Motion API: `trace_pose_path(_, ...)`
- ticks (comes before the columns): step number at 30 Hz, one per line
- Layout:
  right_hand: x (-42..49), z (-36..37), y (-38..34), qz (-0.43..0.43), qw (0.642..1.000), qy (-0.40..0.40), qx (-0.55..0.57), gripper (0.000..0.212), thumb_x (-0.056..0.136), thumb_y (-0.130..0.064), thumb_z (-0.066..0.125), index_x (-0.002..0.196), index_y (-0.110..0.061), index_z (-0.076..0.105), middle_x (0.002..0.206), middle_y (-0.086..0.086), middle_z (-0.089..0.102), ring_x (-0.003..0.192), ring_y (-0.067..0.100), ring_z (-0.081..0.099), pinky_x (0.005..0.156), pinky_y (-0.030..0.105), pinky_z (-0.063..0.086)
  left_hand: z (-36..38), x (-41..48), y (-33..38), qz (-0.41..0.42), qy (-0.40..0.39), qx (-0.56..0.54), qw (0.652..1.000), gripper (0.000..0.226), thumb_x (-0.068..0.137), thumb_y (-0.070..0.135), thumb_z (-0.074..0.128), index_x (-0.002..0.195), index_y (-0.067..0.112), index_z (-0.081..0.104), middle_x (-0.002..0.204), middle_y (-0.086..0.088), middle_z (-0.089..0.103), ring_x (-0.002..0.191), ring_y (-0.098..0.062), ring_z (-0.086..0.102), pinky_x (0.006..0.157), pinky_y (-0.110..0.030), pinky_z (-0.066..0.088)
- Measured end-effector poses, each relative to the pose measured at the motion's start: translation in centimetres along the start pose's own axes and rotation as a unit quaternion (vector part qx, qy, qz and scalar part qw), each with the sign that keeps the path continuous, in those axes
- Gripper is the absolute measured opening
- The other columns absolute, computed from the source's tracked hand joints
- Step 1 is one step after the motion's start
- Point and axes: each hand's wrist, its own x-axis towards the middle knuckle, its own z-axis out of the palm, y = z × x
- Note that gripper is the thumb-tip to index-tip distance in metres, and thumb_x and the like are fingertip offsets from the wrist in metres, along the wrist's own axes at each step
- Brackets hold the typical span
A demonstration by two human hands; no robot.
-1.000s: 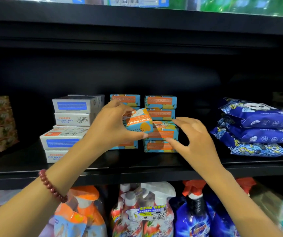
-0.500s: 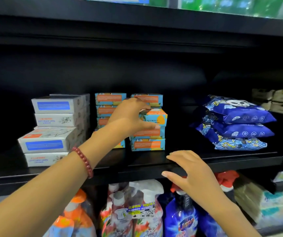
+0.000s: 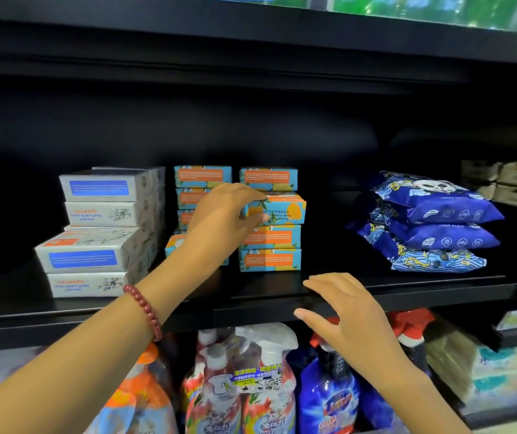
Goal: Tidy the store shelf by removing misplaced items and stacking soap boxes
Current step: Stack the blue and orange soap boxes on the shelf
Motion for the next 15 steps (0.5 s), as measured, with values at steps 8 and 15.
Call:
trace_pose_path(8,2.0,-0.8,-1.7,-0.005,0.997,0.025,0.079,0.040,0.081,-0.047,0.060,0.108,-0.018,0.067,0.106,-0.013,0.060,0.104,0.002,0.052,0.088,0.003,0.033,-2.2,-5.6,-1.8,-0.017,0.065,0.003,0.998,0.042,0.080,0.044,0.067,0.108,0.013,0.068,0.109,-0.002,0.068,0.105,-0.021,0.061,0.090,-0.024,0.040)
trace_pose_path(15,8.2,1.4,-8.7,-0.118,0.989,0.021,0.080,0.035,0.087,-0.030,0.059,0.116,-0.012,0.062,0.116,0.001,0.062,0.112,0.014,0.052,0.096,0.017,0.036,-3.2,-13.1,-5.0,-0.054,-0.034,0.053,0.997,0.050,0.078,0.065,0.049,0.089,0.023,0.073,0.089,0.013,0.069,0.085,-0.009,0.063,0.070,-0.018,0.044)
